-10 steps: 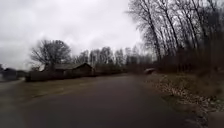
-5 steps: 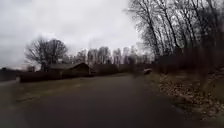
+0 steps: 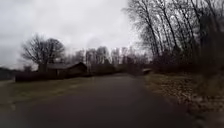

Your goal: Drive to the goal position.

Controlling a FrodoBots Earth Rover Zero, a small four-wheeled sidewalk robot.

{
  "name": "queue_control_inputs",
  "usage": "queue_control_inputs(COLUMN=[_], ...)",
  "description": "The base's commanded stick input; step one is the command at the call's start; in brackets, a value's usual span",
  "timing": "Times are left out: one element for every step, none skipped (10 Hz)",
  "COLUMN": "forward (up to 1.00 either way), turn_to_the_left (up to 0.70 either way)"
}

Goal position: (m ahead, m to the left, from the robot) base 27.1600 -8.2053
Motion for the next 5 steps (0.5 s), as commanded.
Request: queue_control_inputs(forward=[1.00,1.00,1.00,1.00,1.00], turn_to_the_left=[0.00,0.00,0.00,0.00,0.00])
